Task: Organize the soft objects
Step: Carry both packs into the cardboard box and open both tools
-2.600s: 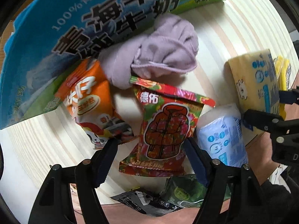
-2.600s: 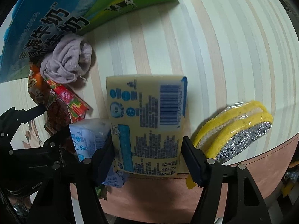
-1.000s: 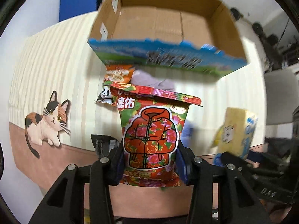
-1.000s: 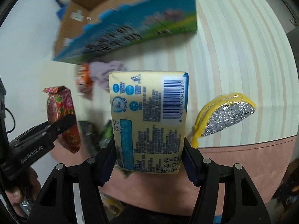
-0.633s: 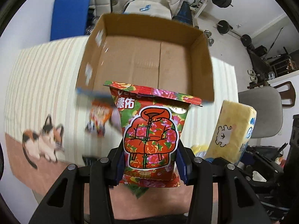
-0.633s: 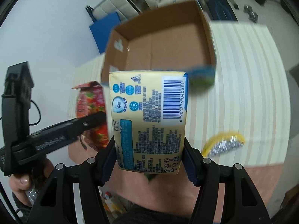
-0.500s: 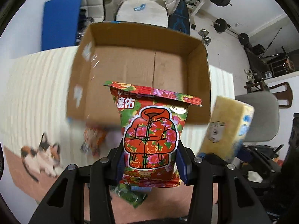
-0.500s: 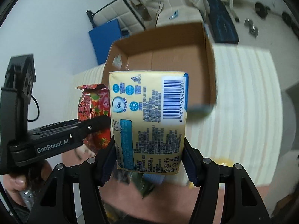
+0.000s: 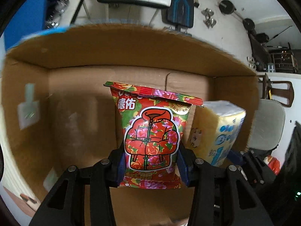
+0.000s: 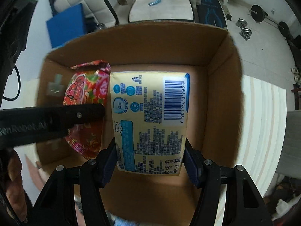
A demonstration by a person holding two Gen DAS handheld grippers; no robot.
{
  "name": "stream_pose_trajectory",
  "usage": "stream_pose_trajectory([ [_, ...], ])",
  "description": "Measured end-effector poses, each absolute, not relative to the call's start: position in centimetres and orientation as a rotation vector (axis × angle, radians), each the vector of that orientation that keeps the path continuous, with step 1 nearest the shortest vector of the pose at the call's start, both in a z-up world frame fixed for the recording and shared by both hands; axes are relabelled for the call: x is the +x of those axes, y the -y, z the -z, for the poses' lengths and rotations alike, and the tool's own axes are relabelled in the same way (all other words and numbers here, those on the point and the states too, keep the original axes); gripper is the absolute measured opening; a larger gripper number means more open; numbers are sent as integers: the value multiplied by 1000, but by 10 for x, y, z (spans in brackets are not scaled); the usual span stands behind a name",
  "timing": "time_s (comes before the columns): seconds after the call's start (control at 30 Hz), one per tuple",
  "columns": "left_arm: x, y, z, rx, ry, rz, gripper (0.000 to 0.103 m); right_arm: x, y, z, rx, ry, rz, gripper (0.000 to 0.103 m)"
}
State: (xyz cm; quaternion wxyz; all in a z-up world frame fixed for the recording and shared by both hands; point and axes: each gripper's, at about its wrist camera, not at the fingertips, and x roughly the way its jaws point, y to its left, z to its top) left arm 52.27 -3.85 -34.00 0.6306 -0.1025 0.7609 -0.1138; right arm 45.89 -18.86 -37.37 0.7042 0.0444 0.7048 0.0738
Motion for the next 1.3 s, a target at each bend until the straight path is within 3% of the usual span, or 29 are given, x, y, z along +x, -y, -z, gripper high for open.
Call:
stream_pose_trajectory([
  [0.47, 529, 59, 364, -228, -1776, 310, 45, 491, 199, 403, 117, -1626, -129, 68],
  [0.63, 522, 57, 347, -195, -1760, 312, 64, 485, 207, 392, 126, -1626, -139, 72],
  [0.7, 514, 56, 334, -156, -1729, 302, 77, 483, 205, 385, 111, -1620, -132, 76],
  [0.77, 507, 53, 320, -128, -1693, 298, 89, 476, 206, 375, 89, -1606, -118, 94],
  [0.8, 502, 54, 313, -121, -1675, 293, 94, 473, 207, 369, 80, -1600, -113, 97],
  [0.93, 479, 37, 290, -120, -1614, 271, 97, 453, 202, 353, 66, -1570, -88, 103],
  [1.3, 427, 0, 238, -62, -1445, 159, 101, 410, 184, 327, 82, -1468, -46, 103],
])
